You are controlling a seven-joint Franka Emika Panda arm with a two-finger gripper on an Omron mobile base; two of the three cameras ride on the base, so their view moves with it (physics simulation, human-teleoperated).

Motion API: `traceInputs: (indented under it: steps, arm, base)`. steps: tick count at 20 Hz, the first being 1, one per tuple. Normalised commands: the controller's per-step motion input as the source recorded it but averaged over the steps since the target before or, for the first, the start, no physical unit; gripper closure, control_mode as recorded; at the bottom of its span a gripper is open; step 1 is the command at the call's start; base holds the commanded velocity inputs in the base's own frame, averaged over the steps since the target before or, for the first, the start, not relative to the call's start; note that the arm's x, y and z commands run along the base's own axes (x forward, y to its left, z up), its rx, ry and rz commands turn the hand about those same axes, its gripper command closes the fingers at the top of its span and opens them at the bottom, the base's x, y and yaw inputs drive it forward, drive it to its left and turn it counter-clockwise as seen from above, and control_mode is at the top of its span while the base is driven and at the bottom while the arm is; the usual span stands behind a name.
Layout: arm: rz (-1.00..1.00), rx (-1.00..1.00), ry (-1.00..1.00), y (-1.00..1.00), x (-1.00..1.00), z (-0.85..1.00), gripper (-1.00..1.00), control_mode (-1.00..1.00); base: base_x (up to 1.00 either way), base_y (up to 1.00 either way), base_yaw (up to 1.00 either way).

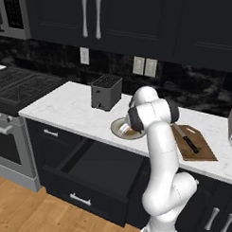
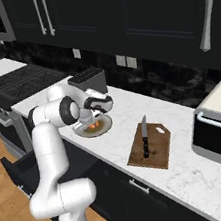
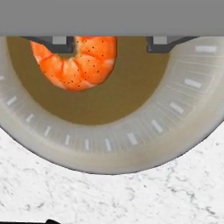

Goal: Pick up the knife from the drawer and place it on the cutting board. Then place the meat from the plate to the cutting board.

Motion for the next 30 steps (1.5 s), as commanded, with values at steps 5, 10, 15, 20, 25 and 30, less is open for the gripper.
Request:
traceInputs:
  steps: [5, 10, 15, 20, 25, 30]
  arm:
    - [0.0, 0.13, 0.3, 0.0, 0.42, 0.0, 1.0, -1.0]
    - [0.01, 0.03, 0.29, 0.0, 0.61, 0.0, 1.0, -1.0]
    - [0.0, 0.0, 0.2, 0.0, 0.53, 0.32, 1.0, -1.0]
    - [0.0, 0.04, 0.1, -0.05, 0.28, 0.88, 1.0, -1.0]
    - [0.0, 0.09, 0.07, -0.25, 0.11, 0.92, 1.0, -1.0]
    - [-0.02, 0.09, 0.02, -0.57, -0.01, 0.87, 1.0, -1.0]
  base:
    - [0.0, 0.0, 0.0]
    - [0.0, 0.0, 0.0]
    - [0.0, 0.0, 0.0]
    - [0.0, 0.0, 0.0]
    - [0.0, 0.0, 0.0]
    - [0.0, 0.0, 0.0]
